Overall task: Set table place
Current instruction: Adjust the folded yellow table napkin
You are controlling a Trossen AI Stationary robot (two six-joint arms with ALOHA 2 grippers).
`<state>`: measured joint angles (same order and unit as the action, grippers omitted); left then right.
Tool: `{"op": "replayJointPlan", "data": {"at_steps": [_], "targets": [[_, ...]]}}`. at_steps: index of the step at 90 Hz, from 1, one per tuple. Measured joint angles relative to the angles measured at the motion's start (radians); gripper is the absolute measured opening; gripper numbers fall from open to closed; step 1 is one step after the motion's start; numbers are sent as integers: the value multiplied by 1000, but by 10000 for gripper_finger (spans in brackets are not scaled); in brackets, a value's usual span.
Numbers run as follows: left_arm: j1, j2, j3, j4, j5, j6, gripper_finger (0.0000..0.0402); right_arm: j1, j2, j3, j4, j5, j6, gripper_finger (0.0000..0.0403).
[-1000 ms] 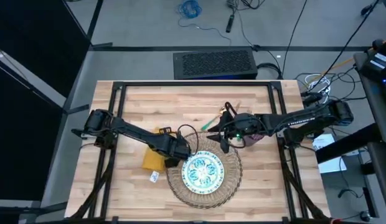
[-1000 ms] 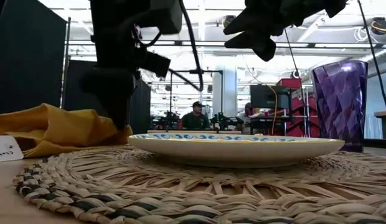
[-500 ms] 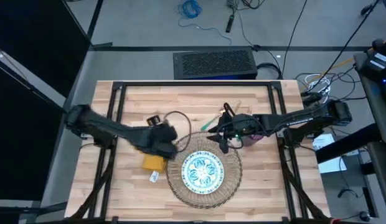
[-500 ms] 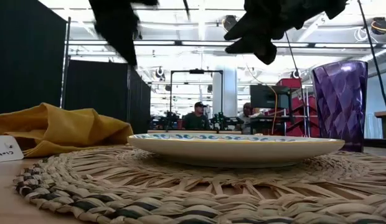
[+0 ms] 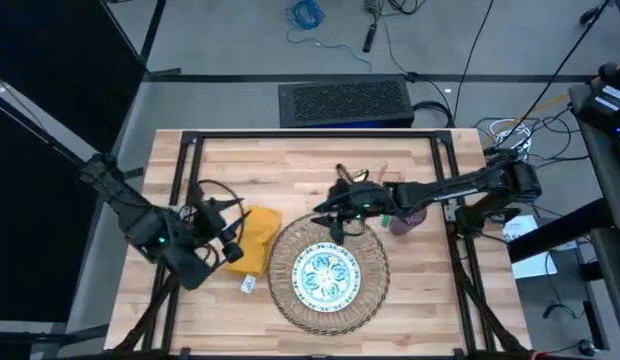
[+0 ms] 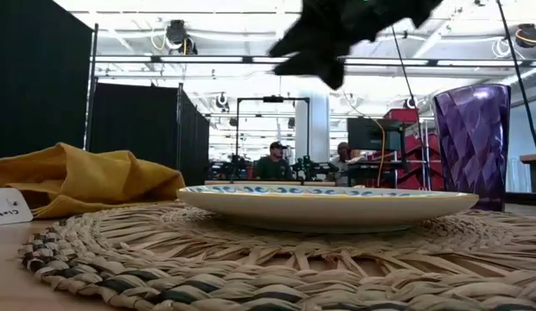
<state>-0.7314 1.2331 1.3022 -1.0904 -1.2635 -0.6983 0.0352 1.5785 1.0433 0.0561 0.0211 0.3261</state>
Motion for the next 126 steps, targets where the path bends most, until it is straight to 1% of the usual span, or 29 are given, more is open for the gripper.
{"op": "replayJointPlan", "data": {"at_steps": [10,16,21,31,44,51,66,79,95,118,126], "targets": [[-53,9,0,-13,-141,-2,139,-8,142,107,-61,-8,-25,146],[-83,14,0,-19,-213,-3,139,-17,226,156,-60,-61,-27,146],[-110,18,0,-29,-253,-3,139,-20,295,193,-44,-95,-27,146],[-182,19,0,-85,-304,-29,139,-19,413,260,-15,-105,-33,146],[-279,22,-5,-191,-309,-171,139,-29,533,331,-13,-100,-57,146],[-311,24,-30,-212,-309,-175,139,-35,582,361,-11,-82,-78,146],[-318,9,-74,-224,-309,-164,139,-36,628,404,3,25,-114,146],[-318,3,-77,-238,-309,-186,139,-51,630,407,47,60,-125,146],[-317,3,-77,-227,-309,-189,139,-76,630,407,65,64,-122,146],[-317,3,-77,-227,-309,-212,139,-80,630,407,68,62,-105,146],[-317,3,-77,-227,-309,-213,139,-80,630,407,68,64,-103,138]]}}
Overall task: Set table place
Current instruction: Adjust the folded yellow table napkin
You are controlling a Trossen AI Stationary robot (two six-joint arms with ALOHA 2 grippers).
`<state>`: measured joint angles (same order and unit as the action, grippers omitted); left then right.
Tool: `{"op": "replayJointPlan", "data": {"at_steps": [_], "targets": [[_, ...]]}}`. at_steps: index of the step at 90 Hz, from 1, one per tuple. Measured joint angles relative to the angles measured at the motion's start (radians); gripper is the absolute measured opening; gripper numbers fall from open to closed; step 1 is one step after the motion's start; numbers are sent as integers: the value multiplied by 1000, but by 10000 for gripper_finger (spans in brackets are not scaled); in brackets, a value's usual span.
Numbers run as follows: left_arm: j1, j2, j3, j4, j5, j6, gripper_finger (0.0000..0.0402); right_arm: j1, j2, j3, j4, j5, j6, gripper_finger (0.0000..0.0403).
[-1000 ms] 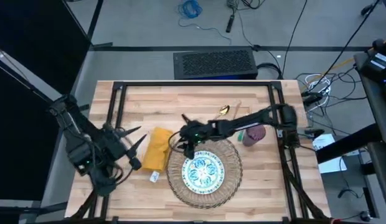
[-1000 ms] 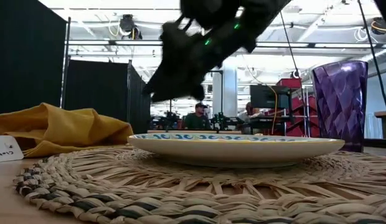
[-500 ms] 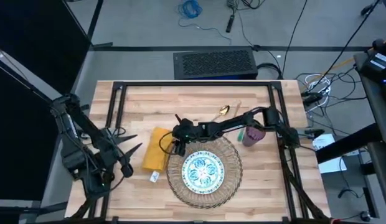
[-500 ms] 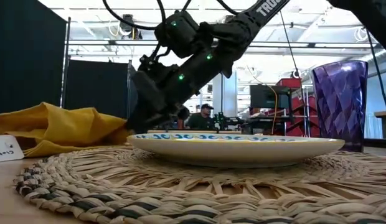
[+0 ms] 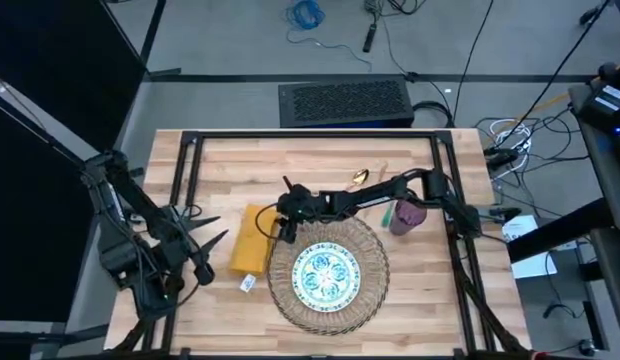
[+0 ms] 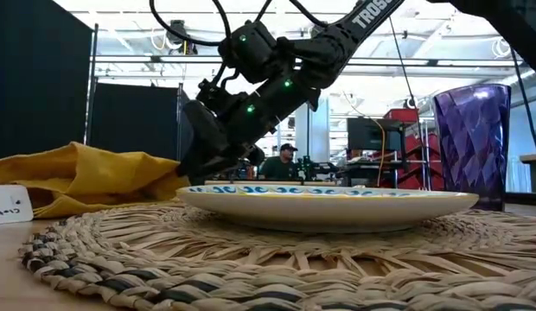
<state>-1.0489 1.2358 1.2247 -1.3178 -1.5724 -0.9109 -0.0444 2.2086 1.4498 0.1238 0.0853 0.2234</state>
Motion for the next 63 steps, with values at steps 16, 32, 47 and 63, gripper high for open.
{"op": "replayJointPlan", "data": {"at_steps": [16,32,47,63], "targets": [[0,0,0,0,0,-1,139,0,0,0,-6,10,8,93],[0,0,0,0,0,-1,139,4,32,0,1,10,26,34],[0,0,0,0,0,-1,139,17,53,-1,16,19,21,3],[0,0,0,0,0,-1,139,14,44,-1,-3,34,6,1]]}}
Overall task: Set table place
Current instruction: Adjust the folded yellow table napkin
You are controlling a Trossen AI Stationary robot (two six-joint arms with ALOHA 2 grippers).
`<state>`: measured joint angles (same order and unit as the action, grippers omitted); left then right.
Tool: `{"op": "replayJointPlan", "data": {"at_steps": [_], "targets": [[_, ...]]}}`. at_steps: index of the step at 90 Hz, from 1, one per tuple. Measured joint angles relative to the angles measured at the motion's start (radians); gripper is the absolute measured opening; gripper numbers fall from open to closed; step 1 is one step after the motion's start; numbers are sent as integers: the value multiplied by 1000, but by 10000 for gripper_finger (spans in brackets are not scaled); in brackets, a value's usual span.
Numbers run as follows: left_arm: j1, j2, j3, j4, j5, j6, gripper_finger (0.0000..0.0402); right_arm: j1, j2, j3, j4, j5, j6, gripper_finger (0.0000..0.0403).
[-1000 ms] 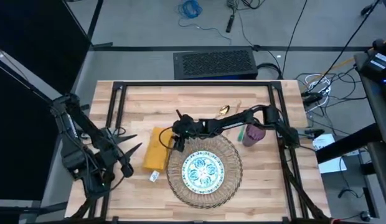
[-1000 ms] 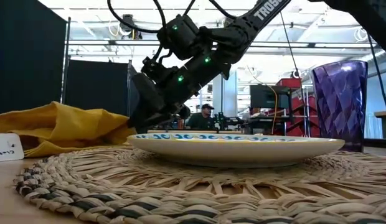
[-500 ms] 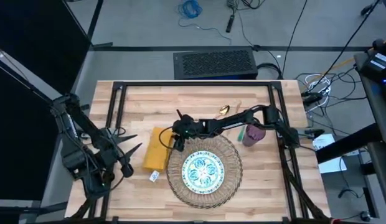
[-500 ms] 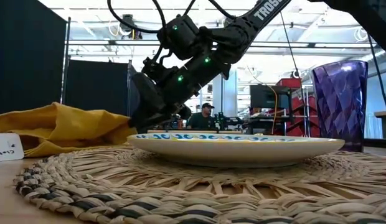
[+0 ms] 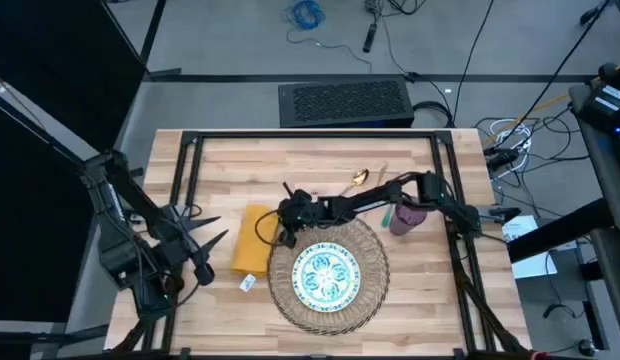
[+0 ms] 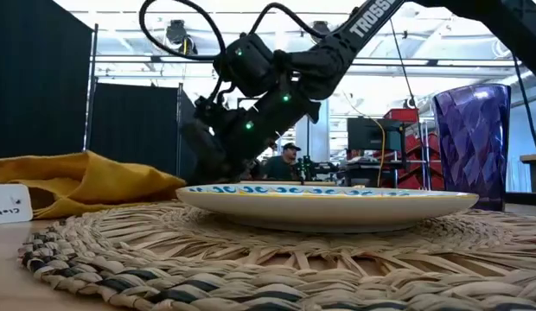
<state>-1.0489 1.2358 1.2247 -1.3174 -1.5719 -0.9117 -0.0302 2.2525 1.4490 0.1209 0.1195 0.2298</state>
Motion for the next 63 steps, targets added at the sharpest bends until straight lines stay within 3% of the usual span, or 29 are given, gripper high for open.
{"op": "replayJointPlan", "data": {"at_steps": [21,35,55,63], "targets": [[0,0,0,0,0,0,139,-5,-9,0,-67,45,-32,0],[0,0,0,0,0,0,139,-16,-8,5,-131,-6,-58,9],[-1,0,0,0,0,0,139,-13,-8,6,-168,-31,-157,103],[-1,0,0,3,0,0,139,-12,-14,6,-198,20,-157,147]]}}
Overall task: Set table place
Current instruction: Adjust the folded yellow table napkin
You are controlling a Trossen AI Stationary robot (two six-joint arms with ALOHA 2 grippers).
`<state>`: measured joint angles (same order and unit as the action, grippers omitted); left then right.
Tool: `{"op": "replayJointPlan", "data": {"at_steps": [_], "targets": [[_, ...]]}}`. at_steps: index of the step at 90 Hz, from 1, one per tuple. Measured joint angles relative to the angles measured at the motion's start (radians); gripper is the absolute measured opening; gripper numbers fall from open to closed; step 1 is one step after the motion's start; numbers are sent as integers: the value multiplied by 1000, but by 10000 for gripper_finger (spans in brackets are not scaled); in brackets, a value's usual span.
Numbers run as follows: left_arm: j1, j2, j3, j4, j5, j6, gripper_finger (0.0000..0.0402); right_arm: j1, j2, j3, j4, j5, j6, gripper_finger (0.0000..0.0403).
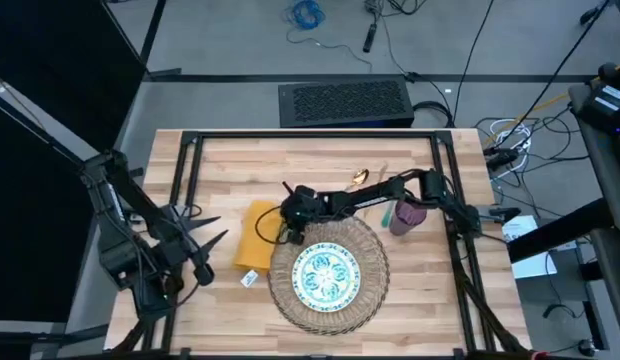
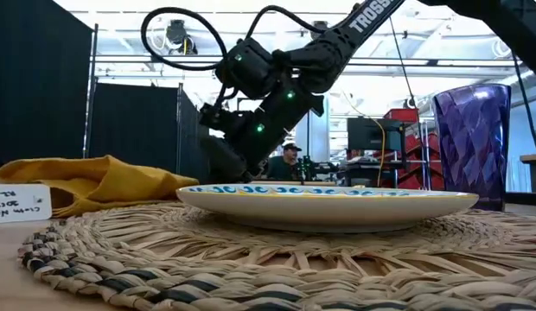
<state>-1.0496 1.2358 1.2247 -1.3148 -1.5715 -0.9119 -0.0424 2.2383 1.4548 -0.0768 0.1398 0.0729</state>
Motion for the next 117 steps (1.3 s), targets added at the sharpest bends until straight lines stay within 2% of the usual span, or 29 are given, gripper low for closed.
{"op": "replayJointPlan", "data": {"at_steps": [5,15,25,33,47,52,59,63,83,117], "targets": [[0,0,0,2,2,0,139,0,-15,-1,-34,48,13,170],[0,0,0,4,20,1,139,-7,-72,-9,-130,62,11,199],[0,0,0,1,26,1,139,-13,-138,-10,-159,76,6,204],[0,0,0,-2,24,1,139,-17,-166,-6,-111,49,60,197],[0,0,0,-2,17,1,139,6,-161,-6,50,-90,174,152],[0,0,0,-2,16,1,139,29,-157,-5,78,-125,178,114],[0,0,0,-1,15,1,139,61,-147,-7,90,-146,175,39],[0,0,0,-1,14,0,139,79,-144,-7,115,-146,168,17],[0,0,0,-2,5,1,139,112,-119,-6,235,-143,202,0],[1,0,0,0,-1,1,139,127,-38,8,299,-148,268,0]]}}
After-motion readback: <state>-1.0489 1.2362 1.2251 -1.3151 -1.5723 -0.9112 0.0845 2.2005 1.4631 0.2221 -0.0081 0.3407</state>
